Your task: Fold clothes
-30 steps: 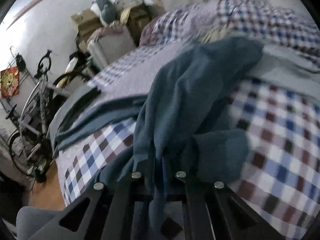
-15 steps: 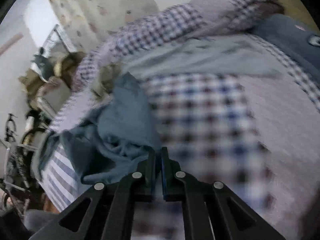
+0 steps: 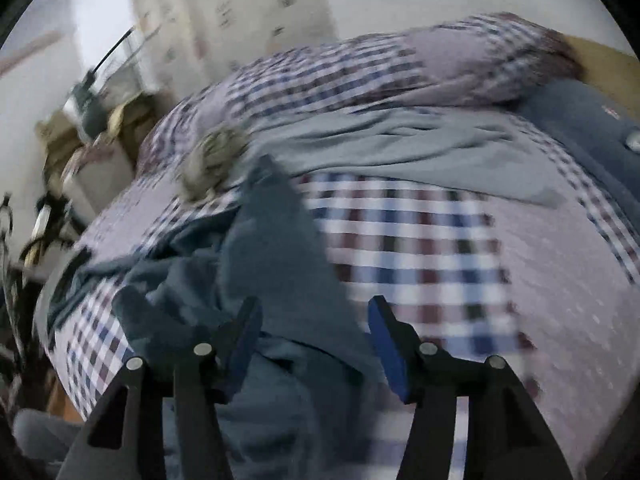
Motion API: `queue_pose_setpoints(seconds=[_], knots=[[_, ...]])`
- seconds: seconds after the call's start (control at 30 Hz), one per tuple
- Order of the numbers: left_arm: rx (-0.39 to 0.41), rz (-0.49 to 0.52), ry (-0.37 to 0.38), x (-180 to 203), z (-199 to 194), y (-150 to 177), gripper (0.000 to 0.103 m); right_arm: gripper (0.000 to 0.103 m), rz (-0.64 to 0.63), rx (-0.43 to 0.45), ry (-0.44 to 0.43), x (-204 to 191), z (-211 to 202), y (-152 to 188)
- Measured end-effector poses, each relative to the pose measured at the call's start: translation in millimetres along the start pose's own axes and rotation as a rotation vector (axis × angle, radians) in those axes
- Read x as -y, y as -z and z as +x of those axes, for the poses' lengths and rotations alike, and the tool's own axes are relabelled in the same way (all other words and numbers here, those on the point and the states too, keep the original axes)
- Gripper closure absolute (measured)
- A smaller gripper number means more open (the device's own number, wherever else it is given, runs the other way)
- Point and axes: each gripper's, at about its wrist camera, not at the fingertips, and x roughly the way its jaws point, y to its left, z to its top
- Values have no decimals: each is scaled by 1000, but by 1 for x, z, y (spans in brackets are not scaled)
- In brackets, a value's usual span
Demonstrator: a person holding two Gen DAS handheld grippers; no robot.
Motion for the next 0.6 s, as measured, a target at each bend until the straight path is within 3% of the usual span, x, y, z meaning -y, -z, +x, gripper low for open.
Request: queue_pose_setpoints(seconds=[0.13, 0.3, 0.43, 0.5, 0.6], knots=[[-46, -33, -19, -4, 0, 3, 16, 44, -41, -23, -31, -26, 31, -2], [-184, -70, -32, -10, 7, 11, 13, 44, -72, -35, -41, -46, 65, -11], [-320, -18, -194, -6, 16, 24, 10, 44, -113, -41, -73, -65, 83, -9], [-326, 31, -272, -3, 11, 28, 10, 44, -151, -58, -71, -71, 86, -2], [-251, 33, -281, -5, -5, 26, 10, 44, -157, -82, -70, -71, 93, 7]])
